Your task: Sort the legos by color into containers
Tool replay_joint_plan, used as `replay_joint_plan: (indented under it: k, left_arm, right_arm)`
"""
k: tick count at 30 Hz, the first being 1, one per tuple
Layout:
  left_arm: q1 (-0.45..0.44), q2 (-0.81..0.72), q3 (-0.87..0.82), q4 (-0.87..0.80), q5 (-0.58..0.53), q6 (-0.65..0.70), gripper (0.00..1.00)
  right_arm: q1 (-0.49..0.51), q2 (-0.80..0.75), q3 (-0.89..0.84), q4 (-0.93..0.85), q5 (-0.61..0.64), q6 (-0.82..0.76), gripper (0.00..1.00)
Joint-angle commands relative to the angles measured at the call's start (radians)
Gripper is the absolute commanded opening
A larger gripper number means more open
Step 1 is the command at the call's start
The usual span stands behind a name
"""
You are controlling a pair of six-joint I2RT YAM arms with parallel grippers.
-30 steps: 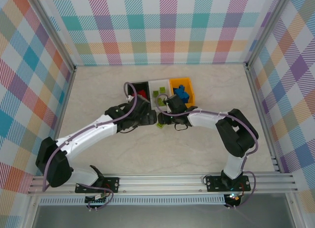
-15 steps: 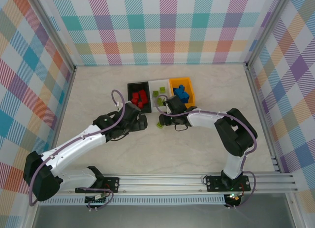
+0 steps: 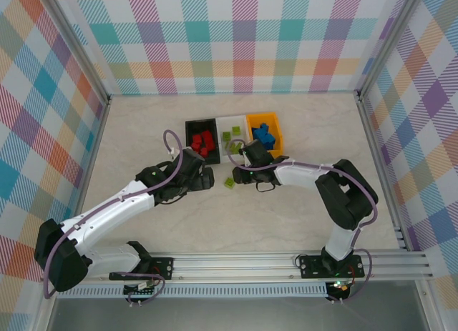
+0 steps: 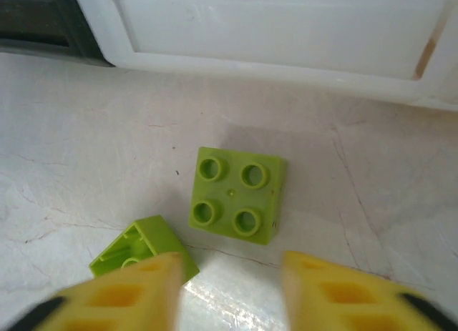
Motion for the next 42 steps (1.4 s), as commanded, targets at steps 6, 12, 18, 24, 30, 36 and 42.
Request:
replay_joint_plan:
  k: [6,12,18,24,30,36,42]
  left_arm:
    - [0.012,-0.018,0.0,-0.026,0.005,0.017,1.0]
    - [0.015,-0.053,-0.014,-0.024,0.012,0.014,1.0]
    - [0.015,-0.082,-0.03,-0.026,0.029,0.015,1.0]
    - [0.017,-0.101,-0.041,-0.024,0.036,0.021,1.0]
    - [0.018,-0.109,-0.047,-0.013,0.047,0.019,1.0]
    - [0.019,-0.1,-0.051,-0.012,0.055,0.02,1.0]
    - [0.019,-0.087,-0.059,-0.007,0.087,0.039,1.0]
  right_arm:
    - [0.019,0.038,0.108,-0.123,0.106,0.045,0.65]
    - [0.06,0.101,0.191,-0.152,0.187,0.108,0.62]
    - [0.081,0.168,0.256,-0.214,0.28,0.13,0.57]
    - [0.087,0.212,0.271,-0.254,0.296,0.136,0.54]
    - [0.086,0.187,0.223,-0.256,0.346,0.166,0.46]
    - [0.082,0.212,0.258,-0.247,0.305,0.149,0.44]
    - [0.081,0.213,0.251,-0.226,0.276,0.155,0.3]
